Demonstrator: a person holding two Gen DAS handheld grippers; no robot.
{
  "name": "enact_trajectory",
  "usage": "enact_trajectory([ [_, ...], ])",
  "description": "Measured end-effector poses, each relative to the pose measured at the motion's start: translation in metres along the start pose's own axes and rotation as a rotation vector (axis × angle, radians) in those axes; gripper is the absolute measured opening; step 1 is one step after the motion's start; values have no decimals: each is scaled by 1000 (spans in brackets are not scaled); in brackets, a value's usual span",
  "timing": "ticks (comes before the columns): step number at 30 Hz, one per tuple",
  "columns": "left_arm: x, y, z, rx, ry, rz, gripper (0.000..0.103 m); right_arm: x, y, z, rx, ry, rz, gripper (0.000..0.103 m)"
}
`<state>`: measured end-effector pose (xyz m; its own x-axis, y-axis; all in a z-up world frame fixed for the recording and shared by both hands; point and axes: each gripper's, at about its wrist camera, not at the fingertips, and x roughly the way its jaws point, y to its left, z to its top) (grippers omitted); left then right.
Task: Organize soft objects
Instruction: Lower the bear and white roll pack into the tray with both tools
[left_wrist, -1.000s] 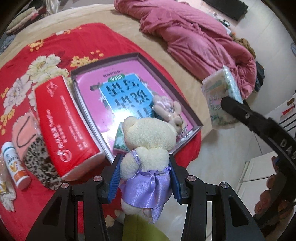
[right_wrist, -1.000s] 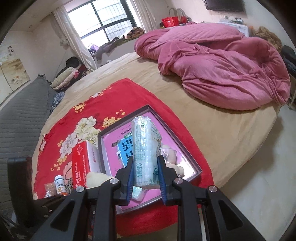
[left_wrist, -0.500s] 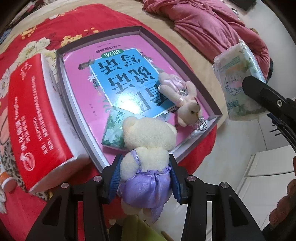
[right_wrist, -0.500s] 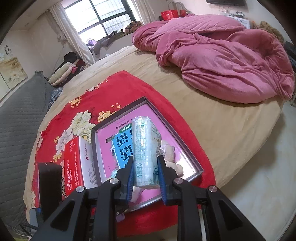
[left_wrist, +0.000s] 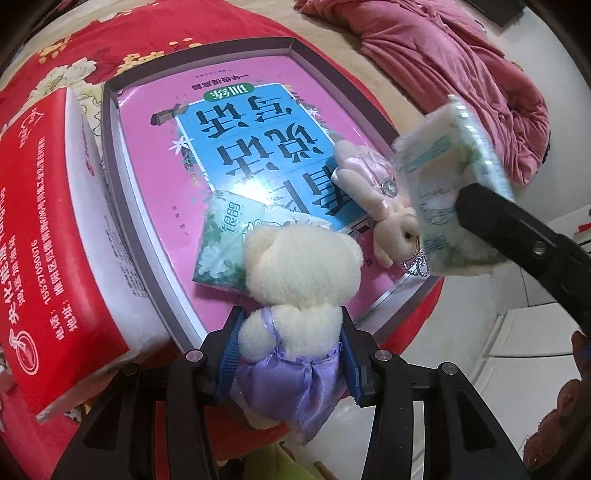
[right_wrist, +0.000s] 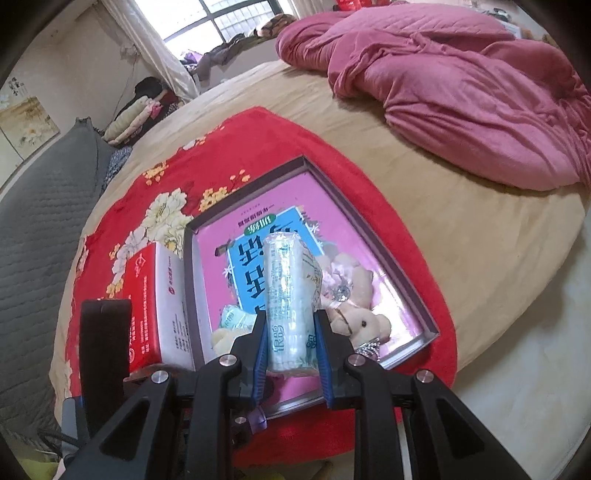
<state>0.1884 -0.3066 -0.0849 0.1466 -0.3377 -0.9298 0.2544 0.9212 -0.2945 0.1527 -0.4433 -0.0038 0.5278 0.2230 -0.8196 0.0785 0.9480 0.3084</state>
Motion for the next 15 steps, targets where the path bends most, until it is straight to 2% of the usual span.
enact_trajectory([
  [8, 1, 4, 0, -28, -13, -41, 49, 27, 0, 0, -6, 83, 37, 24],
  [15, 4, -3, 4, -66, -43, -45, 49, 32, -12, 3, 27, 99, 41, 24],
])
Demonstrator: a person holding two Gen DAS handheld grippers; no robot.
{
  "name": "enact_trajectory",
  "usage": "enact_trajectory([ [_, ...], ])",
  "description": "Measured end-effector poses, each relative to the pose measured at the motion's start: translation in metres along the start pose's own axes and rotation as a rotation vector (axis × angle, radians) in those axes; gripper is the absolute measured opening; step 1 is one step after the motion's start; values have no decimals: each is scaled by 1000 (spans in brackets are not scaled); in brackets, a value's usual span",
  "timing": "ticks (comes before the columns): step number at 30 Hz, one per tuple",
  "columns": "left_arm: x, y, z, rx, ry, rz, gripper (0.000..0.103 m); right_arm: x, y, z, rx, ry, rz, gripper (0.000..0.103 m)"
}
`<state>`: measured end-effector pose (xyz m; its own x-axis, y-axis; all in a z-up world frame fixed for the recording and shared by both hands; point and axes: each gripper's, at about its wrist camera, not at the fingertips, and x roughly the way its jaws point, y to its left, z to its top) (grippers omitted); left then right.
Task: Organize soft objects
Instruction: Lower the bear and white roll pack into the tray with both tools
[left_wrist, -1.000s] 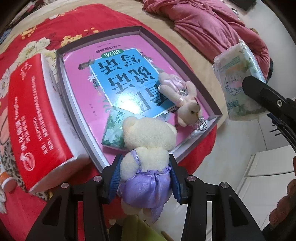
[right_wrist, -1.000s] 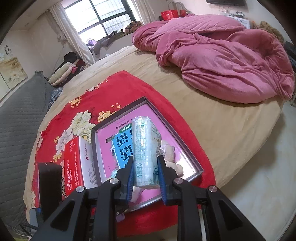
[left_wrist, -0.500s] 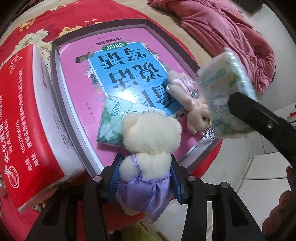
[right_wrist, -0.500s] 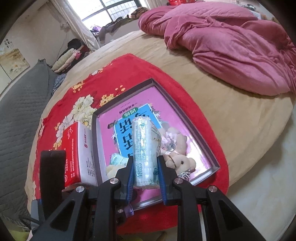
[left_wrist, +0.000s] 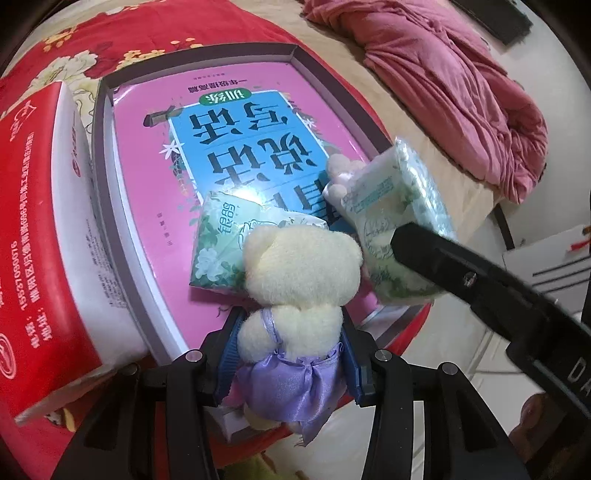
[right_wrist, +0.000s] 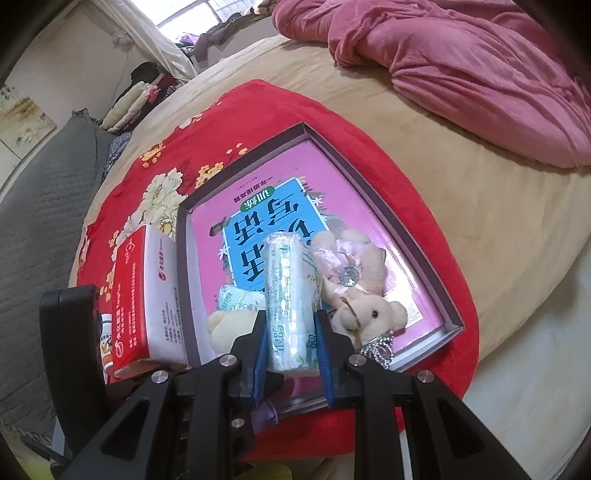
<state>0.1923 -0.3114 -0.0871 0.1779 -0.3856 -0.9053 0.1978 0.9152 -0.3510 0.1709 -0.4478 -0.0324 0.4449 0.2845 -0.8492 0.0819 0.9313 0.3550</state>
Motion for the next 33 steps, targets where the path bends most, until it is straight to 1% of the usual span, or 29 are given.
enact_trajectory([
  [4, 2, -5, 4, -12, -38, 5, 49, 2, -1, 2, -10, 13, 3, 25],
  [9, 6, -11, 15, -11, -54, 23, 50, 2, -7, 7, 14, 17, 13, 25],
  [11, 6, -13, 19, 7, -76, 52, 50, 3, -10, 8, 24, 22, 20, 25],
  [13, 8, -12, 22, 2, -73, 53, 50, 5, -12, 9, 32, 27, 28, 25],
  [18, 6, -10, 19, -1, -69, 48, 51, 11, -13, 9, 43, 37, 32, 25],
  [24, 7, -11, 14, 26, -70, 62, 51, 17, -15, 11, 42, 35, -1, 25],
  [27, 8, -12, 16, 20, -79, 55, 52, 17, -13, 15, 25, 23, -29, 25],
  [30, 6, -12, 19, 17, -95, 56, 52, 15, -13, 20, 14, -13, -42, 25],
  [33, 7, -12, 20, 16, -90, 62, 52, 19, -16, 22, 11, -12, -62, 25],
])
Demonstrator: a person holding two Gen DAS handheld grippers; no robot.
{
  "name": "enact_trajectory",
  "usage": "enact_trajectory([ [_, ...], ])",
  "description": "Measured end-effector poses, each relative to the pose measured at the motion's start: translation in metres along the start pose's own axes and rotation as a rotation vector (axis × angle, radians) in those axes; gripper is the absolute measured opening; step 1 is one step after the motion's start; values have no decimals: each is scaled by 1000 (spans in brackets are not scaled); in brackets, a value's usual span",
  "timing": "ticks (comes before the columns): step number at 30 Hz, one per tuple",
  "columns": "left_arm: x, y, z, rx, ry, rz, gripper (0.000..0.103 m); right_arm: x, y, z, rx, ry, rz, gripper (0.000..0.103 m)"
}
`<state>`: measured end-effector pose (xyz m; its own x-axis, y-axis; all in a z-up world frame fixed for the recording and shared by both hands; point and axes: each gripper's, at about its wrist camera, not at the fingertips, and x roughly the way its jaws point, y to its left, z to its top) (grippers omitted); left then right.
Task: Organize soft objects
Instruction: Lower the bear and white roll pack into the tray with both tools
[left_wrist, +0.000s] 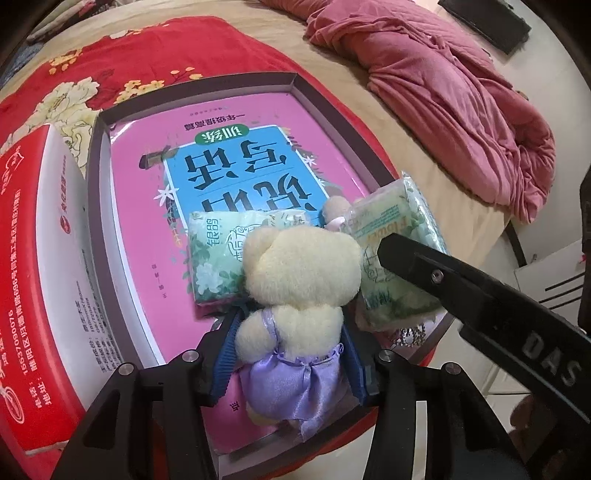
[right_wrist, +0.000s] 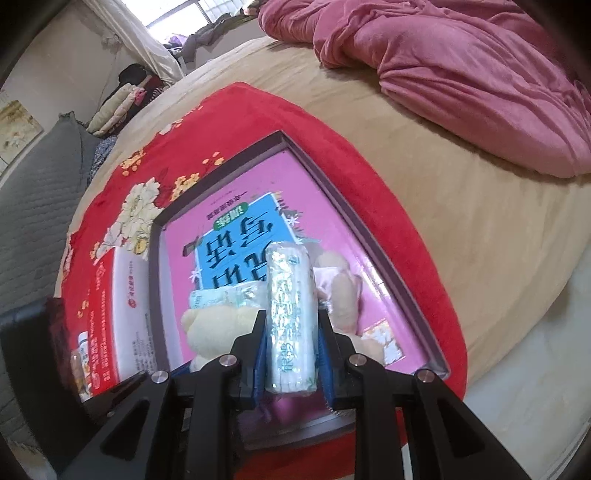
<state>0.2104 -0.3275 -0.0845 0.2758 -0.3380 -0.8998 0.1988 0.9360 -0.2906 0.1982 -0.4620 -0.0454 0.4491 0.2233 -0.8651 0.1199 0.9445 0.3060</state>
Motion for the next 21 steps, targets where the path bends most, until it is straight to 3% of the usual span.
enact_trajectory([
  [9, -2, 1, 0, -8, -5, 6, 53, 12, 3, 6, -25, 16, 60, 25],
  [17, 0, -1, -1, 2, -2, 15, 54, 5, 8, 5, -87, 28, -14, 26],
  [21, 0, -2, 0, 1, 1, 18, 54, -1, 9, 3, -116, 15, -77, 39],
])
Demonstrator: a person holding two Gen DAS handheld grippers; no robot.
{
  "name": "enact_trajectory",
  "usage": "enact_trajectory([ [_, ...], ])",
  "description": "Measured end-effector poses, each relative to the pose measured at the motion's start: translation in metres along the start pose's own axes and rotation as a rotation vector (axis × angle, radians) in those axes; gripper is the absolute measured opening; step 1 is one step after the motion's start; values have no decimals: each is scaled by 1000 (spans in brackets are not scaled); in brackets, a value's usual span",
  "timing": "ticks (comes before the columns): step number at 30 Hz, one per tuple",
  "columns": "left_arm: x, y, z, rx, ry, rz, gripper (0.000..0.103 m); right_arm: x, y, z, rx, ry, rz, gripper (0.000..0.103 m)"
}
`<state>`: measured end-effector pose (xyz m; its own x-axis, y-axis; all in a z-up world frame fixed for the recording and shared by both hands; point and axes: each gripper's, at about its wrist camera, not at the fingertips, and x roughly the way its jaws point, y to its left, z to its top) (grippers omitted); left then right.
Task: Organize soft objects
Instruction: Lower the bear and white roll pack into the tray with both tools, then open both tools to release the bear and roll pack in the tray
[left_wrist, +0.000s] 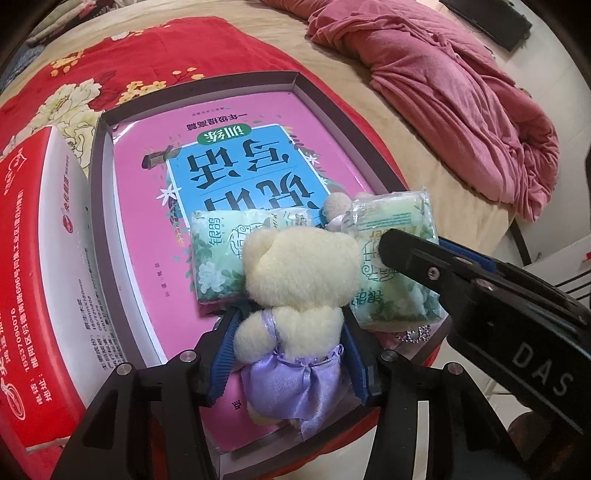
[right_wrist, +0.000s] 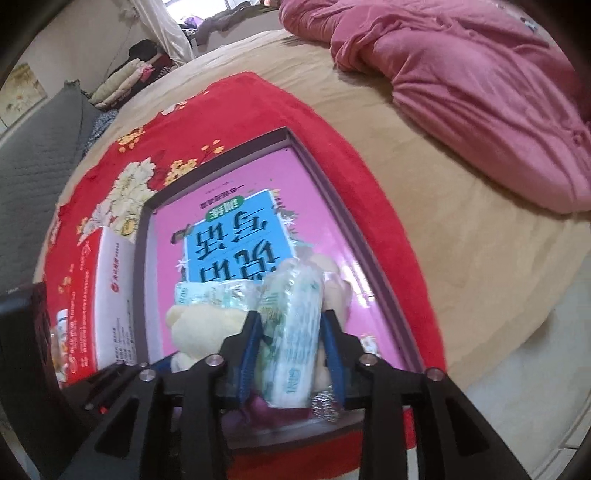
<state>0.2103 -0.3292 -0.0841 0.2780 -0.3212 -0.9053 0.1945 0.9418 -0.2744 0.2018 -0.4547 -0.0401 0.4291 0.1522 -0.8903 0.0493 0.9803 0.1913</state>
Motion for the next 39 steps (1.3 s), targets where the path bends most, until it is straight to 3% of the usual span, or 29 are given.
enact_trajectory([
  [8, -1, 1, 1, -1, 0, -1, 56, -15, -7, -7, -12, -17, -31, 42],
  [19, -13, -5, 2, 26, -29, -6, 66, -41, -17, -15, 26, -58, -32, 42],
  [28, -36, -6, -9, 40, -41, -29, 68, -30, -15, -16, 23, -17, -52, 42],
  [30, -41, -4, -14, 32, -33, -26, 74, -24, -14, -17, 26, 0, -56, 42],
  [39, -63, 12, -28, 14, -42, -46, 74, -20, -4, -17, 32, 9, -8, 42],
])
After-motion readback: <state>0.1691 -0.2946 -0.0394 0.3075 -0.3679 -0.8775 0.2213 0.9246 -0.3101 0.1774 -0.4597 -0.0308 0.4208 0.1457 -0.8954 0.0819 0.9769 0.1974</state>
